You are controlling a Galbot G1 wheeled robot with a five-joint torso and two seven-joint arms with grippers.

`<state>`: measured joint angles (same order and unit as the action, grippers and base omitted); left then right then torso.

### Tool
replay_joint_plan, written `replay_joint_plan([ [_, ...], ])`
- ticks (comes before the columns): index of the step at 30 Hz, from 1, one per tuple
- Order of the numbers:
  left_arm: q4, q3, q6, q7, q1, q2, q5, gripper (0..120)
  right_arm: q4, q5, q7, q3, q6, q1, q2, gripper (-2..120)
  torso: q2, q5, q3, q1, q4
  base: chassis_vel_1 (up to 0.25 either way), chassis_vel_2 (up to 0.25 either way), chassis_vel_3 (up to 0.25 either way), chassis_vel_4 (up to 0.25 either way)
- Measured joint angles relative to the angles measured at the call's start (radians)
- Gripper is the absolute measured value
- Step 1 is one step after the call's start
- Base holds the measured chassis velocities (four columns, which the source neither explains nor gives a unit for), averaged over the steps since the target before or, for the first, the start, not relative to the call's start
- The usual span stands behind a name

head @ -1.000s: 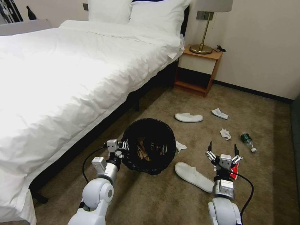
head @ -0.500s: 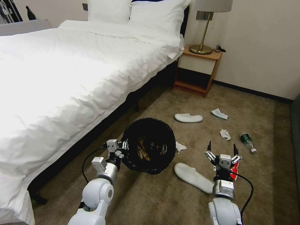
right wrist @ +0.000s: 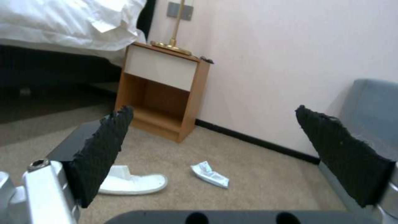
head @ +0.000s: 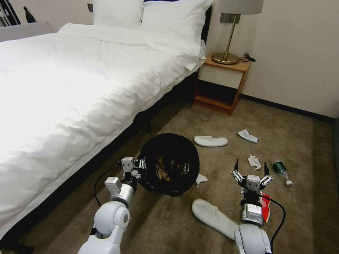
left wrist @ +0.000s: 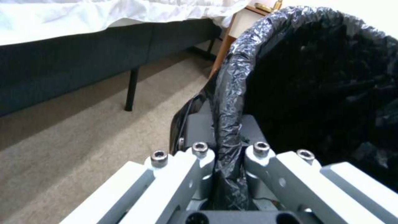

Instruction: Pick up the trash bin, then pick up the garbage on the floor and place it into the trash bin.

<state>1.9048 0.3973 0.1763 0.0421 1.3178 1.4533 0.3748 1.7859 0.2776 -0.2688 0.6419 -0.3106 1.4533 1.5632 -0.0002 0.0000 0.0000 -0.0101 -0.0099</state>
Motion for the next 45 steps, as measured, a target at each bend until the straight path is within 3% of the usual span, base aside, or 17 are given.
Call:
replay_joint_plan([
  [5, 0.005, 0.004, -0.001, 0.000, 0.005, -0.008, 0.001, 3, 0.020, -0.017, 0.070, 0.009, 0.001, 0.028, -0.084, 100, 0.000, 0.0003, 0.000, 0.000, 0.0000, 0.023, -0.003, -0.017, 0.012],
  [11, 0.014, 0.006, -0.002, 0.001, 0.009, -0.014, 0.001, 3, 0.071, -0.250, 0.176, -0.016, 0.091, 0.118, -0.250, 100, 0.000, 0.0004, 0.000, 0.000, 0.0000, 0.000, 0.000, 0.000, 0.000],
  [12, 0.014, 0.006, -0.002, 0.001, 0.009, -0.014, 0.001, 3, 0.071, -0.250, 0.176, -0.016, 0.091, 0.118, -0.250, 100, 0.000, 0.0004, 0.000, 0.000, 0.0000, 0.000, 0.000, 0.000, 0.000],
  [16, 0.015, 0.007, -0.003, 0.001, 0.014, -0.015, -0.002, 3, 0.115, -0.377, 0.254, -0.010, 0.164, 0.209, -0.480, 100, 0.000, -0.0001, 0.000, 0.000, -0.0002, 0.000, 0.000, 0.000, 0.000],
  [17, 0.015, 0.007, -0.003, 0.001, 0.014, -0.015, -0.002, 3, 0.115, -0.377, 0.254, -0.010, 0.164, 0.209, -0.480, 100, 0.000, -0.0001, 0.000, 0.000, -0.0002, 0.000, 0.000, 0.000, 0.000],
  [19, 0.015, 0.006, -0.005, 0.002, 0.017, -0.012, -0.009, 3, 0.132, -0.451, 0.316, 0.003, 0.192, 0.242, -0.588, 100, 0.000, 0.0001, 0.000, 0.000, -0.0002, 0.000, 0.000, 0.000, 0.000],
  [20, 0.015, 0.006, -0.005, 0.002, 0.017, -0.012, -0.009, 3, 0.132, -0.451, 0.316, 0.003, 0.192, 0.242, -0.588, 100, 0.000, 0.0001, 0.000, 0.000, -0.0002, 0.000, 0.000, 0.000, 0.000],
  [22, 0.012, 0.004, -0.008, 0.004, 0.020, -0.006, -0.019, 3, 0.129, -0.513, 0.424, 0.013, 0.197, 0.261, -0.668, 100, 0.000, 0.0002, 0.000, 0.000, -0.0001, 0.000, 0.000, 0.000, 0.000],
  [29, 0.003, 0.003, -0.013, 0.011, 0.028, 0.009, -0.040, 3, 0.094, -0.622, 0.500, -0.037, 0.216, 0.270, -0.783, 100, 0.000, 0.0003, 0.000, 0.000, 0.0000, 0.000, 0.000, 0.000, 0.000],
  [33, -0.010, 0.005, -0.019, 0.012, 0.027, 0.023, -0.054, 3, 0.036, -0.645, 0.602, -0.088, 0.239, 0.269, -0.871, 100, 0.000, 0.0000, 0.000, 0.000, -0.0001, 0.000, 0.000, 0.000, 0.000],
  [45, -0.022, 0.005, -0.020, 0.013, 0.024, 0.047, -0.075, 3, -0.143, -0.644, 0.803, -0.213, 0.232, 0.090, -0.867, 100, 0.000, -0.0001, 0.000, 0.000, 0.0000, 0.000, 0.000, 0.000, 0.000],
])
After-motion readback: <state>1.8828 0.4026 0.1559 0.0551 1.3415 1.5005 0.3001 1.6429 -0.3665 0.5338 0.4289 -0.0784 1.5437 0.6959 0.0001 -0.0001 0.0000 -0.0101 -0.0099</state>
